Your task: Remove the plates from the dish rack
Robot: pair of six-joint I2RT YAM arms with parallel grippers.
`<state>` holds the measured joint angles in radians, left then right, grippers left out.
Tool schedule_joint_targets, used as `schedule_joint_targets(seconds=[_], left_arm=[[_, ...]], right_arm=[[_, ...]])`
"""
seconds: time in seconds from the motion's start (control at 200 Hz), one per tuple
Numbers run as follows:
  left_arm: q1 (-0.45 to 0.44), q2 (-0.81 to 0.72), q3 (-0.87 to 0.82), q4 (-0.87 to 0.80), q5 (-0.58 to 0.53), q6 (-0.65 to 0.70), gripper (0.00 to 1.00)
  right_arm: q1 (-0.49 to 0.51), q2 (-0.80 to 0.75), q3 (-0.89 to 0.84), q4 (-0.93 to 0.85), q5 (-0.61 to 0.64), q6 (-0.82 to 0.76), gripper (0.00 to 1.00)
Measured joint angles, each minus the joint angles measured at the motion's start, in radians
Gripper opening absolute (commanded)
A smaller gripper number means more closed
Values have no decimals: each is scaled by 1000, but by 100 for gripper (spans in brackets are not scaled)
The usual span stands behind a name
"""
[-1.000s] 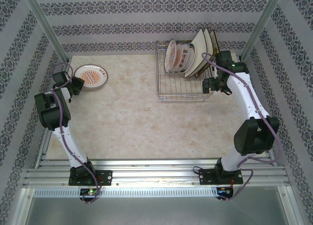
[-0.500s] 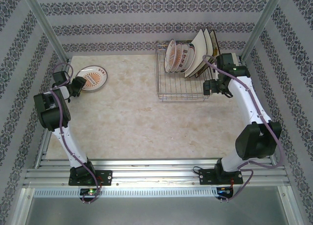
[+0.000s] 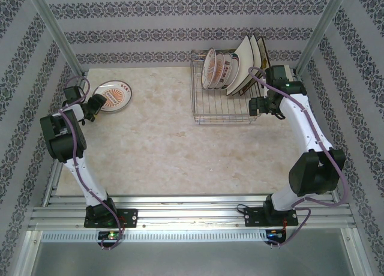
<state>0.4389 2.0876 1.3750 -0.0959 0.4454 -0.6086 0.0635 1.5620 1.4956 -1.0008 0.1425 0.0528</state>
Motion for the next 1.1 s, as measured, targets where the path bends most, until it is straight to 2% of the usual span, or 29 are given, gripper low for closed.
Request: schedule_joint_targets(seconds=[0.195, 0.355, 0.45, 0.595, 0.844, 1.099], left_arm=[[0, -74, 0, -136, -91, 77, 100], [-24, -207, -1, -266, -209, 187, 100], [-83, -325, 0, -353, -288, 277, 100], [-228, -478, 44, -520, -361, 387, 100], [-428, -556, 108, -789, -390, 444, 100], [-469, -625, 105, -921, -369, 425, 100]], right_arm=[[0, -20, 0, 0, 0, 0, 98], [5, -36, 0, 0, 0, 0, 98], [18, -44, 0, 3, -5, 0, 98], [52, -54, 0, 13, -24, 8, 98], [211, -17, 85, 19, -21, 46, 98], [301, 55, 164, 29, -6, 82, 98]])
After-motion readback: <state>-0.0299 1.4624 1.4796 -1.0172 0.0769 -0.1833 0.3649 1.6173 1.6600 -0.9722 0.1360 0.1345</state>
